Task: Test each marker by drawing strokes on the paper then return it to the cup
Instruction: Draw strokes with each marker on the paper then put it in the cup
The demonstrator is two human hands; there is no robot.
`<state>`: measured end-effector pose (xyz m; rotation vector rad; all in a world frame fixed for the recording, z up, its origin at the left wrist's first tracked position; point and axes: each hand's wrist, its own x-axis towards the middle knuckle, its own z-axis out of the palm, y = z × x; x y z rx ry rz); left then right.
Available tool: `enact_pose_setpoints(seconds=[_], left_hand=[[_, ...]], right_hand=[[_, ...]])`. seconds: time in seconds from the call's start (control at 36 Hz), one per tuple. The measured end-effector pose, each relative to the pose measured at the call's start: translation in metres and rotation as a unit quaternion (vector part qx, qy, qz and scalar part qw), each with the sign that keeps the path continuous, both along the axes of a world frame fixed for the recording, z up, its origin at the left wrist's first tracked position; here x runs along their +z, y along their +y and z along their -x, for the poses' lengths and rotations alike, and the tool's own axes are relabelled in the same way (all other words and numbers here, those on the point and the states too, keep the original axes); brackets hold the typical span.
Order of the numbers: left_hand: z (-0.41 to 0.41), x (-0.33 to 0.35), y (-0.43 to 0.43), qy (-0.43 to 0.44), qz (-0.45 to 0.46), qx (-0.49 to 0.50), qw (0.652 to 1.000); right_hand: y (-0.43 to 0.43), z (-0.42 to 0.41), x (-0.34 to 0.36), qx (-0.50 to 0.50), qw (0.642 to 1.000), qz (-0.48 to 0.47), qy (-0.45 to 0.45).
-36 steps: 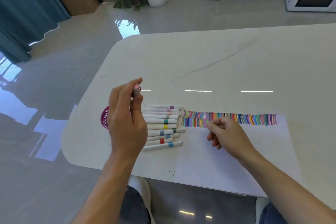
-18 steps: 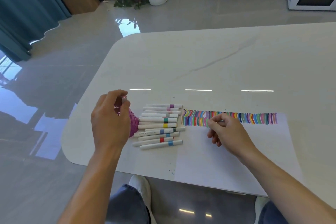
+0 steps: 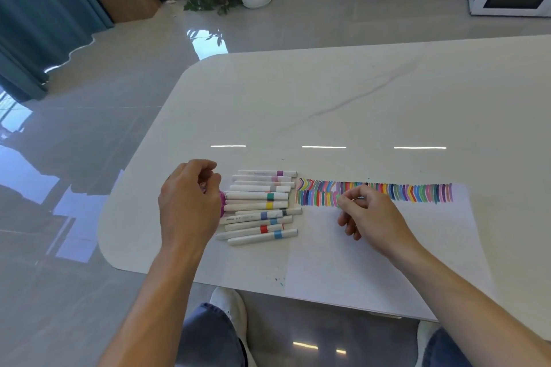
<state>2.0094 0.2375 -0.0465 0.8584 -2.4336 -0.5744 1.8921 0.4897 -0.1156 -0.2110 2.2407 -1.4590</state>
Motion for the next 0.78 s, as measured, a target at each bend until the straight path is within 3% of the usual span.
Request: enact_pose_setpoints(seconds=[0.22, 0.39, 0.5, 0.78], left_hand=[[0.007, -0.001, 0.020, 0.014, 0.058, -0.101, 0.993], [0.013, -0.019, 0.048, -0.206, -0.017, -0.267, 0.941], [0.012, -0.031, 0.056, -0.267, 0.005, -0.283, 0.921], [0.017, -0.041, 0.059, -0.280, 0.034, -0.292, 0.914]], right_hand=[[0.003, 0.001, 0.003, -0.007, 1.000, 0.008, -0.002], [0.004, 0.005, 0.003, -0.008, 1.000, 0.007, -0.002], [0.005, 0.005, 0.001, -0.010, 1.000, 0.007, 0.001], [0.006, 0.006, 0.000, -0.008, 1.000, 0.000, 0.006]])
